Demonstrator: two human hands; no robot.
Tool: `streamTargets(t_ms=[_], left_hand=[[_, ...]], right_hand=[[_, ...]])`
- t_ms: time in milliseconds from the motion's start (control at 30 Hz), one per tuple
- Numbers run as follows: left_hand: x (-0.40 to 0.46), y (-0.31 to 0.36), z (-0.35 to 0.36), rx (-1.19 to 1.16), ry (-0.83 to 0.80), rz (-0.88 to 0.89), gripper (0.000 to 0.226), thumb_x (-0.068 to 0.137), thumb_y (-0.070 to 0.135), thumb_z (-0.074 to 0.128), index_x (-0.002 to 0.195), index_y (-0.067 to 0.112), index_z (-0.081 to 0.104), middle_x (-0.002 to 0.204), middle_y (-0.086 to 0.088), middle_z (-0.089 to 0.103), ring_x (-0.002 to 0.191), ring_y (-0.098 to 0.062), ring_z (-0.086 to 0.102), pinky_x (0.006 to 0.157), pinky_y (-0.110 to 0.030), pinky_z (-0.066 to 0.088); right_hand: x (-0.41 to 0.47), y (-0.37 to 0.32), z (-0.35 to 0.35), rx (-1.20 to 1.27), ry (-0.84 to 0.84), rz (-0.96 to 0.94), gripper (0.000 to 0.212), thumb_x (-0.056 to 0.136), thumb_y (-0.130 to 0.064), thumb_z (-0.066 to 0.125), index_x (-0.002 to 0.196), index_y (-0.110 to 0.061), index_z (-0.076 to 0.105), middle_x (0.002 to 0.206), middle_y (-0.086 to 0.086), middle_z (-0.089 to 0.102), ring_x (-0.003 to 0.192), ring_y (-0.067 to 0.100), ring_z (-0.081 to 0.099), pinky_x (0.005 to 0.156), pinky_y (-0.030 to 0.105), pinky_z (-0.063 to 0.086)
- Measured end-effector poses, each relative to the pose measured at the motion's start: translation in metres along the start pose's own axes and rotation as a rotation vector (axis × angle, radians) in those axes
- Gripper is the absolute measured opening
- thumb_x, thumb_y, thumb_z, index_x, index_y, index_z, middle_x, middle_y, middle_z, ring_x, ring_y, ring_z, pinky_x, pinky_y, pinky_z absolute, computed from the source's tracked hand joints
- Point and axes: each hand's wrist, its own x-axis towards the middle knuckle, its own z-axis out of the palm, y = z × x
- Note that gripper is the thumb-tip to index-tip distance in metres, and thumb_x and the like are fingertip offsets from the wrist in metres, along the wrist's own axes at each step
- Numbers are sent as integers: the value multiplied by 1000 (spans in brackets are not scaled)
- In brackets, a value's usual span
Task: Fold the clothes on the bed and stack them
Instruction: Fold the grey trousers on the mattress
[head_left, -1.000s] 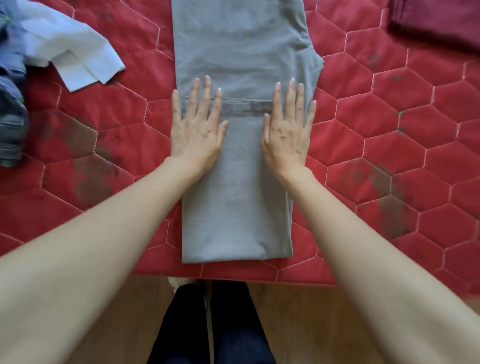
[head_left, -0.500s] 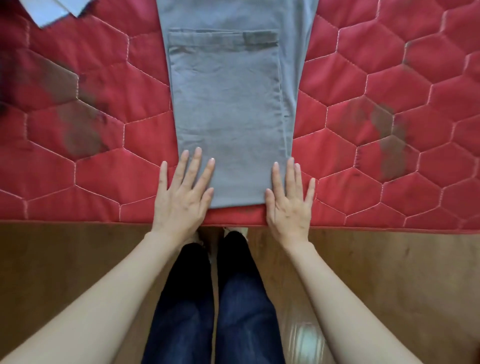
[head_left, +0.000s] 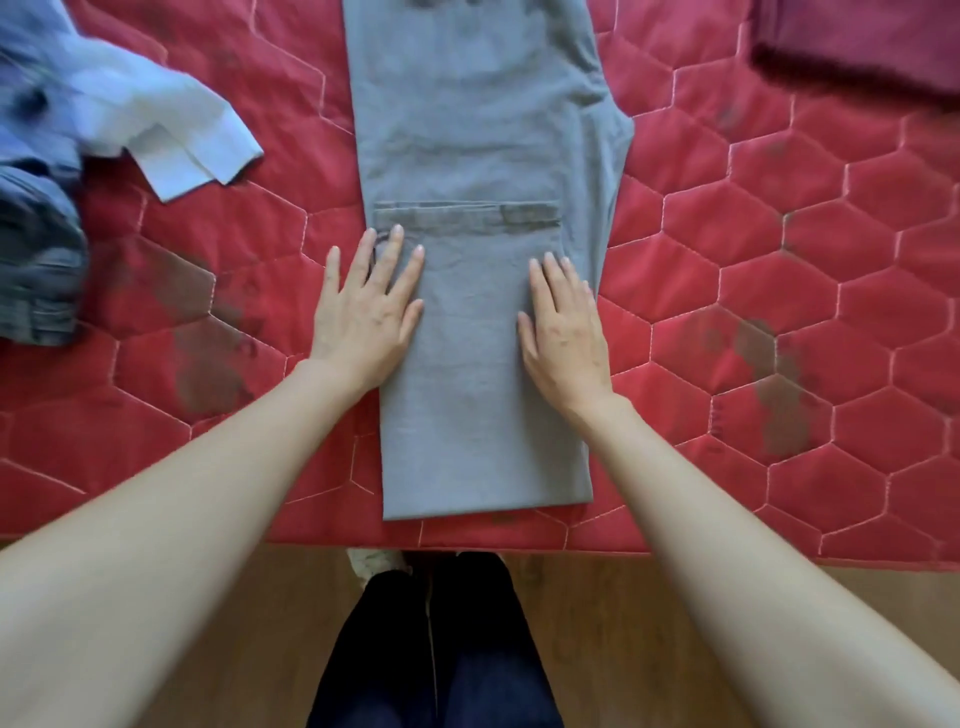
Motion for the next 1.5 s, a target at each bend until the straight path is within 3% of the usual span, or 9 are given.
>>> streamTargets(t_ms=[133,233,333,433,667,900,1067,1233,1500], left_hand=[[33,-13,-21,-96,120,-22,52,95,26,53,142,6,43,148,-16,40,133,-35,39,108,-48,27],[43,-17,-30,-180,249,-120,34,87,20,63,118,6,60,120,-15,57,106,-36,51,87,-43,34],[49,-19,-34,-334,225,-264,30,87,23,67,112,8,60,113,-15,57,104,-36,51,85,-42,37],[52,-15,-37,-475,217,-400,31,86,24,69,112,10,59,109,-11,62,105,-33,52,86,-40,38],[48,-9,-41,-591,408,-386,16,80,21,72,94,16,67,83,10,59,90,-24,53,78,-33,36],[59,-12,-34,-721,330,-524,20,77,25,74,96,20,69,85,8,64,94,-22,59,82,-33,44],[61,-7,-42,-677,484,-440,16,77,25,72,92,19,69,82,14,56,89,-16,51,78,-29,36],[70,-14,-44,-708,289,-574,22,78,28,74,99,21,68,97,4,70,101,-21,60,90,-35,45],[57,-17,-40,-807,238,-648,25,77,28,77,99,23,67,86,12,63,93,-12,63,83,-28,47]], right_hand=[[56,-2,-10,-30,25,-5,56,100,-22,40,152,-10,23,159,9,19,149,24,11,120,39,13],[79,4,-15,-47,50,-34,49,98,-24,46,145,-11,39,149,8,38,142,24,27,112,36,26],[85,7,-17,20,127,-47,37,90,-23,58,125,-10,58,125,7,55,123,25,46,98,35,36],[84,9,-16,69,149,-32,35,88,-22,63,121,-10,61,121,7,57,118,26,49,96,35,37],[82,10,-12,126,196,-24,36,89,-21,63,123,-9,62,120,9,59,116,27,52,97,38,40],[83,11,-9,169,225,-8,34,90,-22,61,122,-11,63,118,7,60,115,26,52,96,36,40],[83,8,-9,210,246,27,30,89,-22,62,117,-11,65,116,7,60,113,25,53,94,35,40],[87,5,-10,267,245,87,22,87,-20,64,107,-10,66,110,5,61,111,24,52,92,33,38],[99,4,-17,350,240,131,17,91,-24,62,94,-7,63,107,5,57,105,23,50,91,37,39]])
